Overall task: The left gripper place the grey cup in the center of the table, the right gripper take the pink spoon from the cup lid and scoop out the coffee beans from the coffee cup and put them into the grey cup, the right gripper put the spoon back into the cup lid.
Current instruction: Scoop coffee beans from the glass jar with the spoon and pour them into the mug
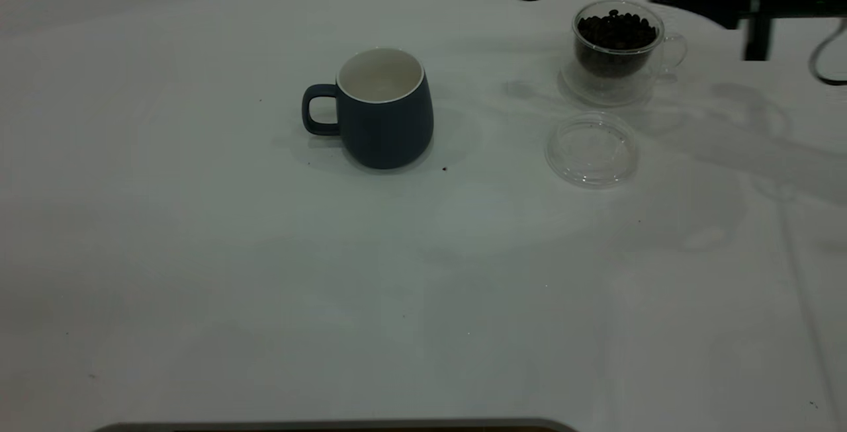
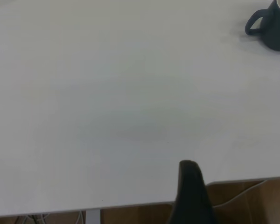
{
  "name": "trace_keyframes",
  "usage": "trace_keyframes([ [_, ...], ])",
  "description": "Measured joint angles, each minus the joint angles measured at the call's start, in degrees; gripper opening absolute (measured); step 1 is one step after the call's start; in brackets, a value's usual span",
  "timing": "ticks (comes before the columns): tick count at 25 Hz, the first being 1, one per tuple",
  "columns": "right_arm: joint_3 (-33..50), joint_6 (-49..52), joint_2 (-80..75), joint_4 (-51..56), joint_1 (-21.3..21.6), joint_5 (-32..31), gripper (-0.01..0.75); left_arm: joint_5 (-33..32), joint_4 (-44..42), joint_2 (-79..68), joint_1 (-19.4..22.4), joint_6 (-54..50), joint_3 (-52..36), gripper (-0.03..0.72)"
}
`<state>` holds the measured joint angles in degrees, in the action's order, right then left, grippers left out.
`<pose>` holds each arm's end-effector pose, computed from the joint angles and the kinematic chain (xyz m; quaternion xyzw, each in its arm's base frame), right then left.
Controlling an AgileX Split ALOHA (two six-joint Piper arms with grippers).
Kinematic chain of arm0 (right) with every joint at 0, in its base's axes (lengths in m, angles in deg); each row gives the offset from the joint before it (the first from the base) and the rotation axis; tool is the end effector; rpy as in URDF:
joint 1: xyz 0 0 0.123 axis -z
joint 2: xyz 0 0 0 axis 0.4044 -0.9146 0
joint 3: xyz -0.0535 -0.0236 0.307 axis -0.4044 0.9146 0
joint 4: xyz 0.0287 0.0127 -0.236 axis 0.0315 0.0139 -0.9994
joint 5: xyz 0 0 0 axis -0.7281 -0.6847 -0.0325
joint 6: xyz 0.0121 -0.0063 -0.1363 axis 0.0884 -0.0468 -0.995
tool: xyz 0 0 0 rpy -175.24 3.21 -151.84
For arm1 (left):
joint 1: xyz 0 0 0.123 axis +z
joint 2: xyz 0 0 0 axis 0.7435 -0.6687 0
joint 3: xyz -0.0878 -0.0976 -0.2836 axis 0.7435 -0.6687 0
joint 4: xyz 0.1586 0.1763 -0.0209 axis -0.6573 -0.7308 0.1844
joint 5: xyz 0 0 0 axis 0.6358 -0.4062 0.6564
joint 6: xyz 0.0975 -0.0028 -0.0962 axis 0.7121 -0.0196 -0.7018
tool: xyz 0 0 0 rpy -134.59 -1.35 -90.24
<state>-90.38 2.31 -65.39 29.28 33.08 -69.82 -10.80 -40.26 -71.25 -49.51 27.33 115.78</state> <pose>0.4423 0.0522 0.0616 0.1332 0.7968 0.5537 0.2018 -0.0101 -0.0033 0.2365 0.0319 0.8706 -0.0096 0.4908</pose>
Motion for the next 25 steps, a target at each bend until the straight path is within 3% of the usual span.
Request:
trace_keyframes([
  [13, 0.0, 0.0, 0.0, 1.83, -12.07, 0.97, 0.114, 0.0, 0.0, 0.0, 0.0, 0.0, 0.0, 0.586],
  [19, 0.0, -1.65, 0.0, 1.89, -14.54, 6.08, 0.114, 0.0, 0.0, 0.0, 0.0, 0.05, 0.0, 0.586],
  [25, 0.0, -11.21, 0.0, 2.18, -14.91, 9.48, 0.114, 0.0, 0.0, 0.0, 0.0, 0.0, 0.0, 0.586],
])
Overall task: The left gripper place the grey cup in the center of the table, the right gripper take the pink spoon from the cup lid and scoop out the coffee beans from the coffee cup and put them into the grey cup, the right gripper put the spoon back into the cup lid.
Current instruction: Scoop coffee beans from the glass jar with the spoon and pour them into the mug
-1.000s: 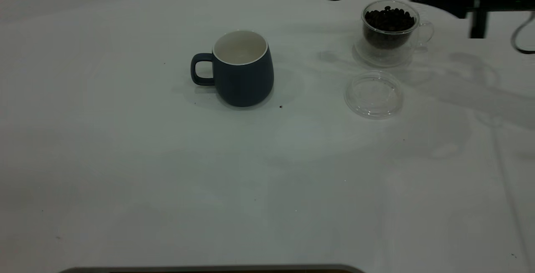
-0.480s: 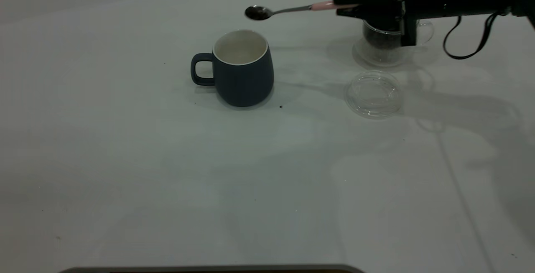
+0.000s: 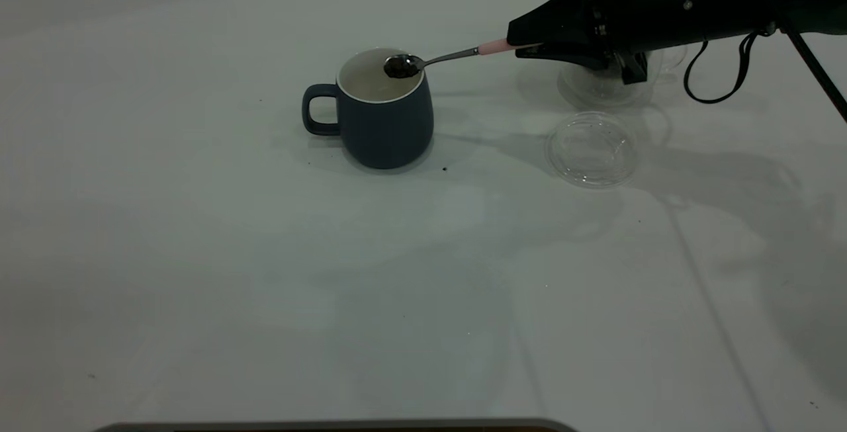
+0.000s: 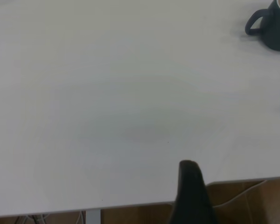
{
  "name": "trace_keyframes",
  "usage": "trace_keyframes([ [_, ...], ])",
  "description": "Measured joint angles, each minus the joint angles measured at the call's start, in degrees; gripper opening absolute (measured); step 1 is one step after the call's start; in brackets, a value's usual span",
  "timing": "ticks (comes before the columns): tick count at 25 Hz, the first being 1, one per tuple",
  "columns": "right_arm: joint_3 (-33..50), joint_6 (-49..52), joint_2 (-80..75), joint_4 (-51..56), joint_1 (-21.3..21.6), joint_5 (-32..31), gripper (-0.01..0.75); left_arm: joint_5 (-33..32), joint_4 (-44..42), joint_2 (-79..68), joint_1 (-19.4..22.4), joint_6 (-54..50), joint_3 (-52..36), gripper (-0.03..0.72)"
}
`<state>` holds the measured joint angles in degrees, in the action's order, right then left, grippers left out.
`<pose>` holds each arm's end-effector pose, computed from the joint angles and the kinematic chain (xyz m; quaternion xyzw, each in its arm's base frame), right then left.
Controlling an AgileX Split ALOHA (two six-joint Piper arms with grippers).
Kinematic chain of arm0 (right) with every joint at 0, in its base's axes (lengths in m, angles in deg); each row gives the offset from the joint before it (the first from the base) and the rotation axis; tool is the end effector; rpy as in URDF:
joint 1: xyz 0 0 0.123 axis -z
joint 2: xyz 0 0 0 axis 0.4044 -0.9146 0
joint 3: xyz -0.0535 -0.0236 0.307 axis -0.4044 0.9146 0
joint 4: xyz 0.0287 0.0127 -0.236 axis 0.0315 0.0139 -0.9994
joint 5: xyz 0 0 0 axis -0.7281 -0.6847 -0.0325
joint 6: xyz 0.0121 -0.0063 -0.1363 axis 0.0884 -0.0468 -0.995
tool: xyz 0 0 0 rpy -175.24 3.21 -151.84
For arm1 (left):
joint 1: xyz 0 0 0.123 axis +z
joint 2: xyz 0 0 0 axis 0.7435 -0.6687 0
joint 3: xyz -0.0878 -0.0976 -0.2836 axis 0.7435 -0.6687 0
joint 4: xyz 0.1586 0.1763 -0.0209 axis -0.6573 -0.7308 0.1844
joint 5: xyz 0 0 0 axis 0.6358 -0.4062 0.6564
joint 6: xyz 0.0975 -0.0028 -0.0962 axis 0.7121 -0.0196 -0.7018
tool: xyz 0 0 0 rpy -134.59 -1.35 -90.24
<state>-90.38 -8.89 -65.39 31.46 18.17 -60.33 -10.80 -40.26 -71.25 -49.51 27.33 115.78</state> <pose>0.4260 0.1535 0.0451 -0.0134 0.8443 0.4961 0.2024 -0.0101 -0.0033 0.2365 0.0319 0.8706 -0.0096 0.4908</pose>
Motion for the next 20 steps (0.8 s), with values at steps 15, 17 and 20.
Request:
trace_keyframes([
  [15, 0.07, -26.64, 0.52, 0.11, -0.53, -0.7, 0.114, 0.0, 0.0, 0.0, 0.0, 0.0, 0.0, 0.586],
  [17, 1.24, -23.56, 2.3, 0.05, -0.27, -0.7, 0.114, 0.0, 0.0, 0.0, 0.0, 0.0, 0.0, 0.586],
  [20, 5.93, -16.93, 8.69, 0.05, 1.65, -0.7, 0.114, 0.0, 0.0, 0.0, 0.0, 0.0, 0.0, 0.586],
])
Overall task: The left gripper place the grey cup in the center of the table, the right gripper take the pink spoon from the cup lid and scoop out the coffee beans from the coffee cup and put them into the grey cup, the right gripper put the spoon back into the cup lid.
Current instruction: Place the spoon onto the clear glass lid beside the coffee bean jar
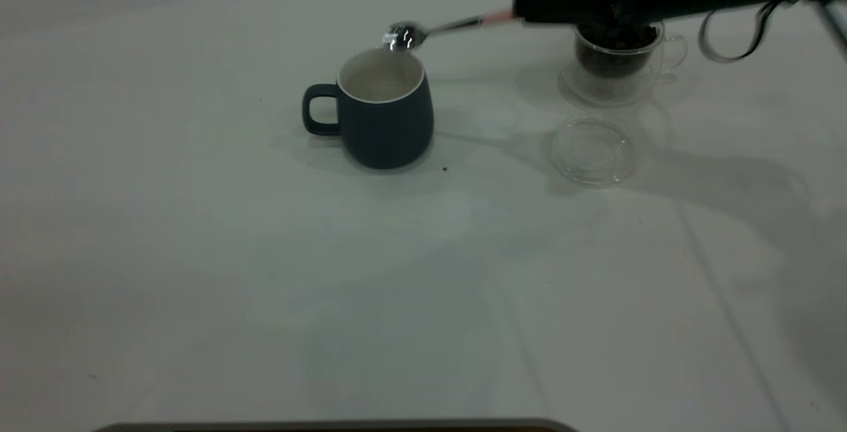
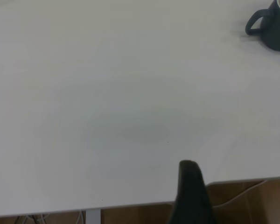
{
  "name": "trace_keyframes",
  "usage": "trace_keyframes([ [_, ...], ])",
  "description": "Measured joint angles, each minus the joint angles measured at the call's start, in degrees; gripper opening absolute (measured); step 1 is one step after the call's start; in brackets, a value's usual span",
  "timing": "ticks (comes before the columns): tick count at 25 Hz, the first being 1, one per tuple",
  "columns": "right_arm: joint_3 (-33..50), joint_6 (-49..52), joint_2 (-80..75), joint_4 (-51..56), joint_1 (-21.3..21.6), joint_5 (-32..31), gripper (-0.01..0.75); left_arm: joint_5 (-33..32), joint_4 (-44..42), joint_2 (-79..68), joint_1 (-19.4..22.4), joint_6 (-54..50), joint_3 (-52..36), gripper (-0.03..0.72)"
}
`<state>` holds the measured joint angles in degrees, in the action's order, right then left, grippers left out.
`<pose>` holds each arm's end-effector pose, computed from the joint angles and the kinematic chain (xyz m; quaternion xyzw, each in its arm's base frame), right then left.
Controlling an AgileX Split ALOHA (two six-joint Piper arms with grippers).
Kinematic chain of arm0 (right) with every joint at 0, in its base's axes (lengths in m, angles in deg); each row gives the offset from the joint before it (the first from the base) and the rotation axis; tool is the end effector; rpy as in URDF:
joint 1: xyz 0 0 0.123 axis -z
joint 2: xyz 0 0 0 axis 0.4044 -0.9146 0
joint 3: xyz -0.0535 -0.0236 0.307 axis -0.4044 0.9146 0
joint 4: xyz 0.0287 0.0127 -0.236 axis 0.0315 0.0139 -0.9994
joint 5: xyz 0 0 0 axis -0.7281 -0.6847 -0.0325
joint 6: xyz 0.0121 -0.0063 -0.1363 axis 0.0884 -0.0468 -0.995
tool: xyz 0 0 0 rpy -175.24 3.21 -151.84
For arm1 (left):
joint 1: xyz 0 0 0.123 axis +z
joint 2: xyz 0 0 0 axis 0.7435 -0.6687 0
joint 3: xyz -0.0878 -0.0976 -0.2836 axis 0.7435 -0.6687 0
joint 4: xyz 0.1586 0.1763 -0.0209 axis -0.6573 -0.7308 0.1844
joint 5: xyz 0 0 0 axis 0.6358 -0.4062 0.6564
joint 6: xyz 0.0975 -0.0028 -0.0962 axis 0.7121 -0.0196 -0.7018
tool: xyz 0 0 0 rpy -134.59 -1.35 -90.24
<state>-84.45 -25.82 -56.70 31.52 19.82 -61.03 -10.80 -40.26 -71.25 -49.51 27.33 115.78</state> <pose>0.4118 0.1408 0.0921 -0.1368 0.8241 0.4603 0.3004 -0.0101 -0.0033 0.2365 0.0319 0.8706 -0.0096 0.4908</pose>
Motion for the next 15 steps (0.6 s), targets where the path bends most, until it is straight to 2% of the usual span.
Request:
trace_keyframes([
  [5, 11.54, 8.08, 9.25, 0.11, 8.12, 0.61, 0.114, 0.0, 0.0, 0.0, 0.0, 0.0, 0.0, 0.586],
  [11, 22.66, 14.42, 11.35, 0.28, 18.98, 5.13, 0.114, 0.0, 0.0, 0.0, 0.0, -0.05, 0.0, 0.586],
  [15, 23.73, 14.89, 8.41, 0.38, 21.98, 5.89, 0.114, 0.0, 0.0, 0.0, 0.0, -0.05, 0.0, 0.586],
])
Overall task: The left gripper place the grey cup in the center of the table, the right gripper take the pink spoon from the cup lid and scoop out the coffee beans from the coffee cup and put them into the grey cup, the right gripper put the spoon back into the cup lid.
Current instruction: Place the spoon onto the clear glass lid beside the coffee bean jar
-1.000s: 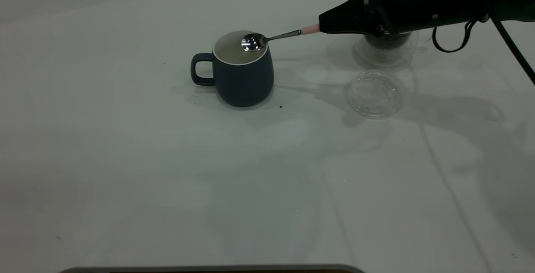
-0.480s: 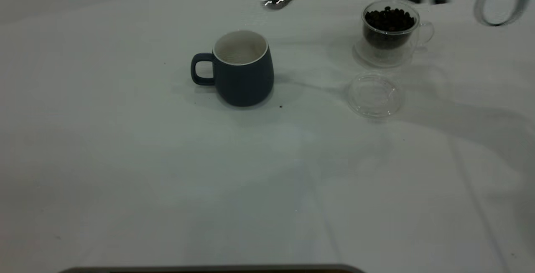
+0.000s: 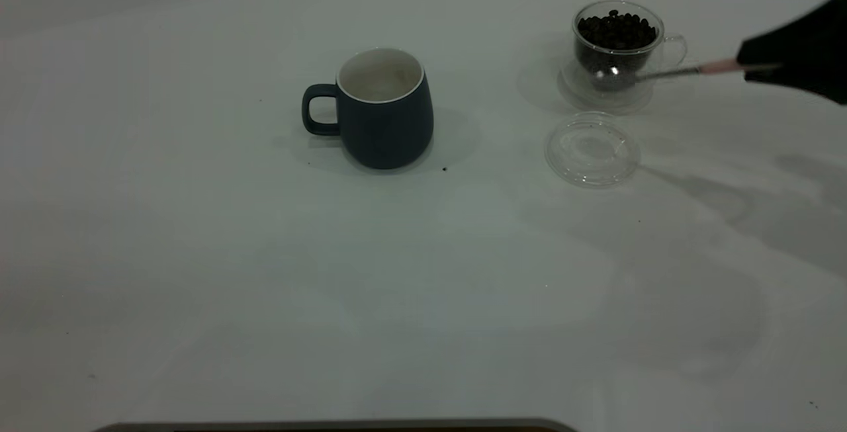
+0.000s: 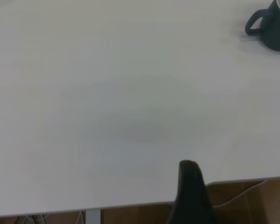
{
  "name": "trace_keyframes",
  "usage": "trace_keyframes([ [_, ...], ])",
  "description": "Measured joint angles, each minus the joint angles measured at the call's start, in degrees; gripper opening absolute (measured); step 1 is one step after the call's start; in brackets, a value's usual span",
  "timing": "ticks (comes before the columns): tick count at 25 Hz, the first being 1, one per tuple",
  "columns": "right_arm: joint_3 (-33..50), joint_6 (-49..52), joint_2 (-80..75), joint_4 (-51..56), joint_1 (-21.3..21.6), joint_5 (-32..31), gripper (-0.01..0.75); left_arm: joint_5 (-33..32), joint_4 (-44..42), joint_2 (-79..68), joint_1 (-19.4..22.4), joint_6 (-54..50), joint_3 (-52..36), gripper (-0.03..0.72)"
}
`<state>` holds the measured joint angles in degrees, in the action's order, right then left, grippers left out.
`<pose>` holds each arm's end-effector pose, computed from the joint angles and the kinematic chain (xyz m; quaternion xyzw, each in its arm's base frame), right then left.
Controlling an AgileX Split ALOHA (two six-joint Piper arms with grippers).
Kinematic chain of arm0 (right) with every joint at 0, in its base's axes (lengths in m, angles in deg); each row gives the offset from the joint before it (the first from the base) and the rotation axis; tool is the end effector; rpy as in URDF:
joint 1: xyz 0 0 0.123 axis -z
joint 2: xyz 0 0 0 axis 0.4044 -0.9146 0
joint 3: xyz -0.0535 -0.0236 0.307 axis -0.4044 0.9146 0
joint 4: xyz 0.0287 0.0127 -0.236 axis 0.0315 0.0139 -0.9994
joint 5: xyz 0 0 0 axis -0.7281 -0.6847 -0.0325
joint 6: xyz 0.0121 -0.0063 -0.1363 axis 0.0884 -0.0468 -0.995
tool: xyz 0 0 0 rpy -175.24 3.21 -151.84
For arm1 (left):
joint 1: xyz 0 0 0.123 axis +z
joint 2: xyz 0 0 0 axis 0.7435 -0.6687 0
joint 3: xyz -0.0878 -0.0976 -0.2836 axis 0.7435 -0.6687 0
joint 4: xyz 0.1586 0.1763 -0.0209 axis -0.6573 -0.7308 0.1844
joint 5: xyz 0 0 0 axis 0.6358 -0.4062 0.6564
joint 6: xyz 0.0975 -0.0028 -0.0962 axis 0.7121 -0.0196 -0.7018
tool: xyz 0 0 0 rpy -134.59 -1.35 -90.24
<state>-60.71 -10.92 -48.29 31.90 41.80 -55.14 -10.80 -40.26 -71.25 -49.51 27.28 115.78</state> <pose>0.3320 0.0008 0.0683 0.2144 0.8615 0.4099 0.2093 -0.0101 -0.0033 0.2365 0.0315 0.8706 -0.0098 0.4908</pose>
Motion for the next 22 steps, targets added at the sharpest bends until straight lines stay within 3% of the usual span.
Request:
trace_keyframes([
  [13, -9.04, 0.14, -14.67, -2.2, 1.12, -1.8, 0.114, 0.0, 0.0, 0.0, 0.0, 0.0, 0.0, 0.586],
  [22, -12.42, -0.23, -17.74, -2.21, -0.66, -2.66, 0.114, 0.0, 0.0, 0.0, 0.0, 0.06, 0.0, 0.586],
])
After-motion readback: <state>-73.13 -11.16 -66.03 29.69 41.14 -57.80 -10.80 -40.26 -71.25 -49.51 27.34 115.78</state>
